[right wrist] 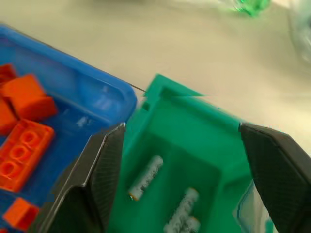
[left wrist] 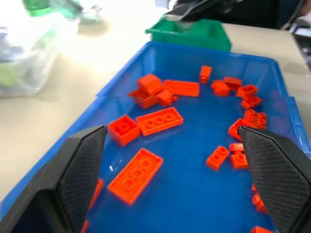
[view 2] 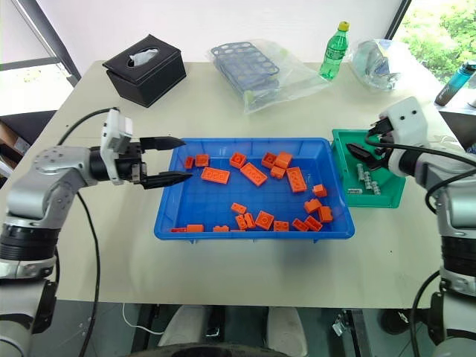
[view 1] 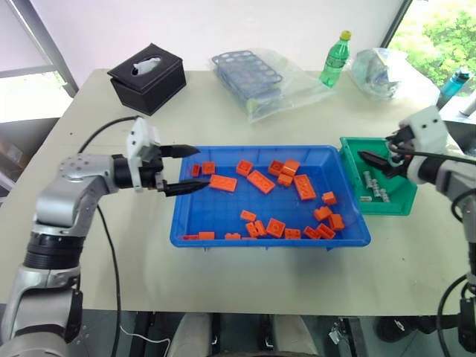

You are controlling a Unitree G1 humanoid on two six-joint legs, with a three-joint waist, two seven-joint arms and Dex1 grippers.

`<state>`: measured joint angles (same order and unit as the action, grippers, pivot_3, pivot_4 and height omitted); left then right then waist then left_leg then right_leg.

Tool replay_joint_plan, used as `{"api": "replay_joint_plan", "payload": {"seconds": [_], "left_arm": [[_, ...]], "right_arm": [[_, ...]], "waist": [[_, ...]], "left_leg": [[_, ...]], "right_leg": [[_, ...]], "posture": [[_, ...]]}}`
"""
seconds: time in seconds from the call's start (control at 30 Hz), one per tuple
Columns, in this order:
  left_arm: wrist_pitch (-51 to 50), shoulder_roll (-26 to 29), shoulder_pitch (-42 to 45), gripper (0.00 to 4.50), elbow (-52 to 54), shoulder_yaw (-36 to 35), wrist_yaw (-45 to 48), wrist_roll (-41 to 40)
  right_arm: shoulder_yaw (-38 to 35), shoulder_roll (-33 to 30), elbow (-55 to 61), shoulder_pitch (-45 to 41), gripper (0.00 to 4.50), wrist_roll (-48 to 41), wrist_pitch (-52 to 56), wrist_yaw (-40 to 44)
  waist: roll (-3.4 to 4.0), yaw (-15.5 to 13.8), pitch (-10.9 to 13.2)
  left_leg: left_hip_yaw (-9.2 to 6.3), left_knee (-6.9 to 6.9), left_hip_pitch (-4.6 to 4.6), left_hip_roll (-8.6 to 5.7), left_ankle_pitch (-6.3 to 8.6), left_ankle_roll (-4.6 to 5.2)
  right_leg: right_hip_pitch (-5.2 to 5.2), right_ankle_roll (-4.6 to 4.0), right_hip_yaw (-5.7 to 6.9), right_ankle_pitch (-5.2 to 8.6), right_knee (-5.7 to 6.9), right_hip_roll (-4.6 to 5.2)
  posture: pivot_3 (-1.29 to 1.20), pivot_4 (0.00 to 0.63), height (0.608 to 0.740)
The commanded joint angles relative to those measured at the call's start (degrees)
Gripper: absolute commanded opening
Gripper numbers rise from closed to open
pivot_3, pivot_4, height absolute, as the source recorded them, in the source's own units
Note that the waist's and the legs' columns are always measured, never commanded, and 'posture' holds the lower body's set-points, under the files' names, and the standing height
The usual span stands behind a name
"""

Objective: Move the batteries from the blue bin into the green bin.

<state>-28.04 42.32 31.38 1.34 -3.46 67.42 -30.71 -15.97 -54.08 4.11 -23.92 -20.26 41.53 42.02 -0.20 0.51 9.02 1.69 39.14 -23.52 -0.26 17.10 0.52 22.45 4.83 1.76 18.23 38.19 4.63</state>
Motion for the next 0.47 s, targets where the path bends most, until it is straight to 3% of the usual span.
{"api": "replay_joint_plan", "payload": {"seconds": [0.03,0.27,0.47], "left_arm": [[-2.4,3.7,-0.3,4.50,1.2,-5.2,0.8,-3.0],[-3.2,9.0,-1.8,4.50,-1.9,-9.4,2.7,-3.8],[-2.1,10.4,-3.5,4.50,-1.9,-9.8,3.9,-3.5]], "right_arm": [[-8.1,-5.3,-0.2,5.3,3.96,-3.7,-8.9,13.2],[-14.4,-12.1,-11.1,14.9,3.96,-5.4,-17.7,31.1],[-13.8,-11.9,-13.4,16.5,3.96,-5.9,-19.2,33.6]], "waist": [[-0.02,-0.1,0.0],[-0.03,0.1,0.0],[-0.03,0.2,0.0]], "left_leg": [[0.00,0.00,0.00,0.00,0.01,0.01],[0.00,0.00,0.13,0.00,0.15,0.26],[0.02,0.01,0.15,0.03,0.13,0.22]], "right_leg": [[-0.01,0.00,0.00,0.00,-0.02,0.02],[-0.15,0.00,0.00,0.00,-0.06,0.02],[-0.14,0.00,-0.01,0.00,-0.04,0.02]], "posture": [[0.00,0.150,0.730],[0.00,0.150,0.730],[0.00,0.150,0.730]]}}
